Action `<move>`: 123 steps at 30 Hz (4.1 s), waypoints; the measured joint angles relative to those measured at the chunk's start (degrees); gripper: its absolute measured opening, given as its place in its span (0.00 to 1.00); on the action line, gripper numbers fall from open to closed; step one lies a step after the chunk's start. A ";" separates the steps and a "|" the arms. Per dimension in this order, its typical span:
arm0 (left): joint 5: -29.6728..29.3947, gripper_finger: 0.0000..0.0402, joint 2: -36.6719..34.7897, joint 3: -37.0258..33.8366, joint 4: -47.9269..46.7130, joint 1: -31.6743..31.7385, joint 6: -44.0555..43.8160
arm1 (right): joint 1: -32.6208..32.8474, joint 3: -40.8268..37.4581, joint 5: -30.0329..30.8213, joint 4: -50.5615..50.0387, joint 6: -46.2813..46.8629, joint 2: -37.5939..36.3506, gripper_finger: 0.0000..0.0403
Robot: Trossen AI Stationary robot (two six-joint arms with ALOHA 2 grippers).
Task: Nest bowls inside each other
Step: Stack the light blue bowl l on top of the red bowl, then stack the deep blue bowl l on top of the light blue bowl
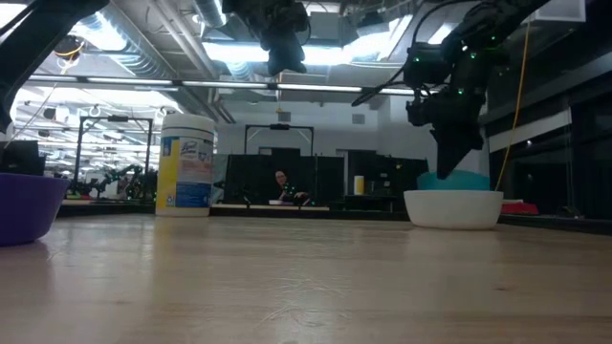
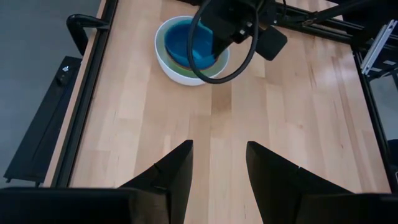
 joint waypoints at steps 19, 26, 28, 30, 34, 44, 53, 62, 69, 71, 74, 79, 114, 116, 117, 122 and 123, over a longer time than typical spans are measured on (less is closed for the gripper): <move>1.09 0.36 0.00 0.01 0.04 0.00 -0.27 | -0.55 0.59 -1.14 -0.02 1.75 0.02 0.64; 1.47 0.36 -1.06 0.01 -0.99 -0.11 1.82 | 0.64 9.56 -9.92 5.42 1.88 -3.25 0.66; 3.01 0.36 -2.42 0.10 -4.52 -0.09 2.58 | 1.28 12.53 -15.38 13.15 3.22 -5.63 0.65; 3.45 0.36 -3.75 0.17 -11.46 -0.46 2.49 | 1.82 14.84 -20.60 20.71 6.21 -7.34 0.63; 3.50 0.36 -6.60 -4.19 -15.93 -4.60 -0.77 | 3.40 19.26 -26.81 32.02 10.81 -8.15 0.58; 6.83 0.39 -22.95 -35.65 -5.74 -24.21 -27.04 | 5.61 28.52 -32.06 35.51 10.06 -8.09 0.57; -11.41 0.44 -34.69 -56.01 24.08 -46.82 -71.71 | 5.61 28.99 -39.46 34.84 7.98 -8.00 0.60; -26.28 0.44 -28.82 -60.29 26.07 -64.38 -97.24 | 5.72 28.99 -44.27 34.97 7.73 -7.89 0.57; -27.66 0.44 -24.36 -60.29 27.75 -69.19 -105.14 | 6.24 28.99 -44.99 35.03 7.74 -7.89 0.56; -27.92 0.44 -22.95 -60.27 27.64 -69.58 -105.77 | 6.62 28.99 -45.00 35.03 7.75 -7.89 0.57; -27.36 0.44 -20.99 -60.27 27.43 -69.97 -105.90 | 6.99 28.99 -46.02 35.10 8.31 -7.89 0.58; -28.91 0.44 -19.54 -60.27 26.48 -69.70 -107.38 | 7.07 28.99 -46.15 35.32 10.13 -7.89 0.59; -29.36 0.44 -19.54 -70.67 29.60 -71.68 -115.26 | 6.26 28.99 -47.09 38.92 15.25 -7.89 0.56; -28.42 0.44 -19.93 -70.67 30.43 -71.38 -115.30 | 6.00 28.99 -47.12 39.07 15.60 -7.89 0.55; -28.43 0.44 -20.43 -70.67 31.07 -71.22 -115.34 | 5.82 28.99 -47.12 39.42 16.02 -7.89 0.54; -28.78 0.44 -23.66 -70.51 32.84 -70.02 -116.36 | 5.04 28.99 -47.19 41.52 17.02 -7.89 0.53; -29.24 0.44 -24.34 -70.07 32.44 -69.61 -116.06 | 4.90 28.99 -47.24 41.95 17.30 -7.89 0.53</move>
